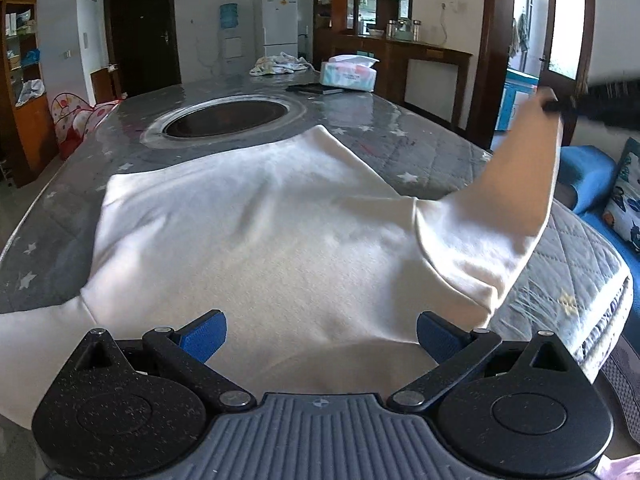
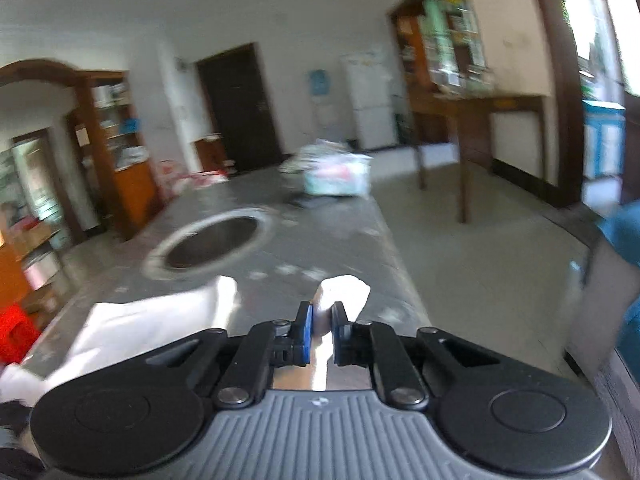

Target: Fold clothes

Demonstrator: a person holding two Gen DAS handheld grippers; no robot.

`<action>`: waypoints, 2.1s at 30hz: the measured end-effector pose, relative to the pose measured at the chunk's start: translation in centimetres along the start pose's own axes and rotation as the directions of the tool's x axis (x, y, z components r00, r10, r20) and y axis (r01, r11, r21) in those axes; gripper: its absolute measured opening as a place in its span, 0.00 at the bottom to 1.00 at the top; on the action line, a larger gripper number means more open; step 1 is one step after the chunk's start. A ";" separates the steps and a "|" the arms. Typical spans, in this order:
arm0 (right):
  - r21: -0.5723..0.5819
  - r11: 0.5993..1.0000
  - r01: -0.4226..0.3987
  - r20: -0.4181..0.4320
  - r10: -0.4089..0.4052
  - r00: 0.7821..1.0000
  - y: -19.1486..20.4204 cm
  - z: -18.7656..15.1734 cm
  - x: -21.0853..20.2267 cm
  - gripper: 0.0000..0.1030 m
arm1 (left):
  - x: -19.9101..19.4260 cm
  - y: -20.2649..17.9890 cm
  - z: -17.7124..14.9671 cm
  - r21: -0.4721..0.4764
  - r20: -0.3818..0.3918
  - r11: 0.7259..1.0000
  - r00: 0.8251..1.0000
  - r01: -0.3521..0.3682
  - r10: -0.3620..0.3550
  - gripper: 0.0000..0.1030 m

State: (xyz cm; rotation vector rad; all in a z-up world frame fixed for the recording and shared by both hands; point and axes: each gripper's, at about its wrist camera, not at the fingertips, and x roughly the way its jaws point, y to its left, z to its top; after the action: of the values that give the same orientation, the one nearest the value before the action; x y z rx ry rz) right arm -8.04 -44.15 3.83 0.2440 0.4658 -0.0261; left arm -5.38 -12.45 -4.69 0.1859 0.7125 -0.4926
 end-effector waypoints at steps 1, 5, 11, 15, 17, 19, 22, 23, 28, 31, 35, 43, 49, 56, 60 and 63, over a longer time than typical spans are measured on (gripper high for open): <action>-0.019 0.999 -0.033 0.005 0.033 0.999 0.9 0.8 -0.1 0.08 | -0.1 0.0 -0.1 0.003 0.006 1.000 1.000 0.003 -0.003 1.00; -0.107 0.982 -0.153 0.004 0.154 0.988 5.4 3.2 0.1 0.08 | -0.9 0.5 -0.3 -0.016 0.032 1.000 0.999 0.010 -0.009 1.00; -0.238 0.926 -0.294 -0.060 0.288 0.956 12.9 4.5 1.5 0.08 | -2.4 2.6 -0.8 -0.079 0.077 0.997 0.997 0.000 0.006 1.00; -0.294 0.879 -0.376 -0.156 0.344 0.926 17.9 3.1 3.5 0.08 | -3.4 4.3 -1.4 -0.126 0.096 0.992 0.995 -0.014 0.026 1.00; -0.310 0.858 -0.409 -0.208 0.359 0.910 19.8 1.9 4.4 0.08 | -3.9 5.2 -1.7 -0.149 0.105 0.989 0.994 -0.020 0.036 1.00; -0.321 0.839 -0.440 -0.258 0.370 0.893 21.5 0.6 5.2 0.08 | -4.1 5.9 -2.1 -0.169 0.103 0.985 0.994 -0.029 0.047 1.00; -0.324 0.822 -0.467 -0.304 0.377 0.875 22.9 -0.8 5.7 0.12 | -4.4 6.7 -2.5 -0.194 0.098 0.980 0.993 -0.040 0.060 1.00; -0.325 0.817 -0.476 -0.318 0.380 0.869 23.4 -1.2 5.8 0.14 | -4.4 6.9 -2.6 -0.199 0.098 0.979 0.993 -0.042 0.062 1.00; -0.356 0.822 -0.444 -0.319 0.340 0.885 22.8 -1.4 5.8 0.20 | -4.5 7.3 -2.8 -0.211 0.099 0.977 0.993 -0.045 0.067 1.00; -0.377 0.836 -0.399 -0.326 0.284 0.902 21.1 -1.7 5.9 0.23 | -4.4 7.3 -2.5 -0.213 0.108 0.976 0.992 -0.038 0.062 1.00; -0.371 0.864 -0.339 -0.369 0.198 0.908 18.0 -3.3 6.5 0.23 | -3.8 7.1 -2.0 -0.210 0.100 0.978 0.994 -0.012 0.034 1.00; -0.283 0.922 -0.265 -0.423 0.128 0.897 12.9 -6.3 7.9 0.23 | -2.4 6.6 -1.0 -0.204 0.084 0.978 0.996 0.041 -0.024 1.00; -0.271 0.928 -0.256 -0.411 0.128 0.902 11.9 -5.9 8.0 0.24 | -1.5 6.3 -0.3 -0.206 0.076 0.975 0.995 0.083 -0.069 1.00; -0.273 0.909 -0.315 -0.383 0.198 0.902 13.3 -5.1 9.4 0.26 | -0.6 6.6 0.3 -0.215 0.095 0.970 0.991 0.112 -0.093 1.00; -0.266 0.907 -0.325 -0.401 0.202 0.894 13.3 -5.9 10.4 0.26 | 0.2 7.3 0.5 -0.237 0.092 0.964 0.990 0.124 -0.105 1.00; -0.258 0.909 -0.329 -0.402 0.209 0.891 13.1 -5.8 10.4 0.27 | 0.2 7.6 0.6 -0.246 0.098 0.960 0.989 0.135 -0.114 1.00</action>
State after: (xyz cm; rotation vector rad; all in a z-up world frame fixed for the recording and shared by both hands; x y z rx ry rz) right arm -0.23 -29.72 -2.82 -0.0116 0.7972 0.3771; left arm -1.21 -6.10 -4.38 -0.1188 0.7012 -0.5215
